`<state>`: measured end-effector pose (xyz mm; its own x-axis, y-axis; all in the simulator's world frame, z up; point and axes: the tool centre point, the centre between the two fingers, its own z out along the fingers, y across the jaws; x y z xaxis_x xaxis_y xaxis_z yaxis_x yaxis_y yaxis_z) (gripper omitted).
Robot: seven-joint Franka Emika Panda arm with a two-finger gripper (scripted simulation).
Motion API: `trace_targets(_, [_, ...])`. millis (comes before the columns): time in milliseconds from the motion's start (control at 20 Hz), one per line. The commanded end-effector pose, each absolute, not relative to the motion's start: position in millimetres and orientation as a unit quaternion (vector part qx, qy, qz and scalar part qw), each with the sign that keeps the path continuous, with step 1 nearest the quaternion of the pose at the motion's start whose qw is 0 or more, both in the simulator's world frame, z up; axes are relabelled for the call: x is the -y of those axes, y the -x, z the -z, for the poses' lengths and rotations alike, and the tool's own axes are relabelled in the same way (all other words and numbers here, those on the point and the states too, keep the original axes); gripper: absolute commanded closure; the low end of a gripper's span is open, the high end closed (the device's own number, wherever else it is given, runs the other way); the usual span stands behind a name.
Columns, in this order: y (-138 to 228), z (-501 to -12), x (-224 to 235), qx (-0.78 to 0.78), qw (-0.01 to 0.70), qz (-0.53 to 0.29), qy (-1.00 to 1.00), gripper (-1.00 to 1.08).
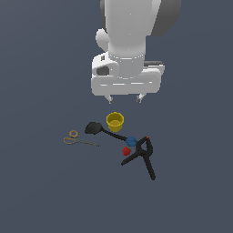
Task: Pick up a designated object from a clutter of objects.
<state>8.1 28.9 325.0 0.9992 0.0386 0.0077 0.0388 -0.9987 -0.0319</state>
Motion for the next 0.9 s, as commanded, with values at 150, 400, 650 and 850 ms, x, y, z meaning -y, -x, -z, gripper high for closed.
trace_targets(150, [-9.2,-324.4,-31.9,0.025,0.015,0.004,1.0,-0.92])
trace_targets(400, [-13.1,-323.6,-45.8,0.053,0.013,0.008,0.998,-0.92])
trace_targets(650, [-13.2,-324.6,-47.4,0.056,0.013,0.008,0.998,-0.92])
trace_targets(850, [-15.5,-316.2,-48.1,0.057,0.012,0.008,0.998,-0.92])
